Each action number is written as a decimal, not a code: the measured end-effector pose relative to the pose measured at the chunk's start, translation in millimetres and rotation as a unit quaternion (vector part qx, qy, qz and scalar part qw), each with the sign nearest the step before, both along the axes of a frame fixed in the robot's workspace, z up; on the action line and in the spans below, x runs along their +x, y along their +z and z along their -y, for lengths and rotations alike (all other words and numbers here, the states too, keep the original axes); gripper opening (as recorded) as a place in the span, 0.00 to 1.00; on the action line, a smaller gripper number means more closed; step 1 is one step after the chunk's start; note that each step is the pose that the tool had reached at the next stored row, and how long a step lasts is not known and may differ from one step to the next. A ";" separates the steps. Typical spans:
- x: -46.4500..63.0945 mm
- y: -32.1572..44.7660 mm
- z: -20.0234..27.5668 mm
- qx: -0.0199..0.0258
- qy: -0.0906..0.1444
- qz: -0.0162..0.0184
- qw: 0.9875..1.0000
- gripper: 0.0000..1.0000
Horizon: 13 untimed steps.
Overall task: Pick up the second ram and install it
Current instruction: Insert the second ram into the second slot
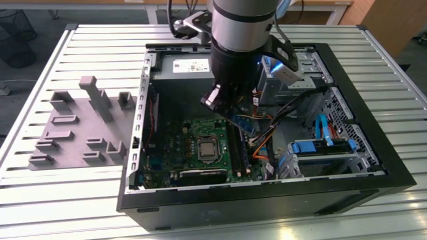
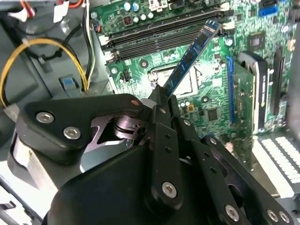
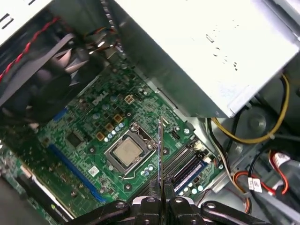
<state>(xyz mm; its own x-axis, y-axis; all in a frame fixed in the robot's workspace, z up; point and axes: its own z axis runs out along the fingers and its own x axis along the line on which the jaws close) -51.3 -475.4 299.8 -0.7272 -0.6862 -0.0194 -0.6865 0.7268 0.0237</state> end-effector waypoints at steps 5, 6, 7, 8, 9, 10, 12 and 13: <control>0.0 -0.6 0.0 0.000 -0.046 0.000 0.999 0.14; 0.0 -0.8 0.0 0.000 -0.054 0.000 0.999 0.14; 0.0 -0.9 0.0 0.000 -0.063 0.000 0.998 0.14; 0.0 -1.1 0.0 0.000 -0.072 0.000 0.997 0.14; 0.0 -1.3 -0.1 0.000 -0.081 0.000 0.997 0.14; 0.0 -1.6 -0.1 0.000 -0.089 0.000 0.996 0.14; 0.0 -2.1 -0.2 0.000 -0.105 0.000 0.994 0.14; 0.0 -2.4 -0.2 0.000 -0.113 0.000 0.994 0.14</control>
<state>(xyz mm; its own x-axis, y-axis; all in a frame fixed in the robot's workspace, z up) -51.3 -475.1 297.4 -0.8630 -0.5049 -0.0194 -0.5052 0.8627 0.0236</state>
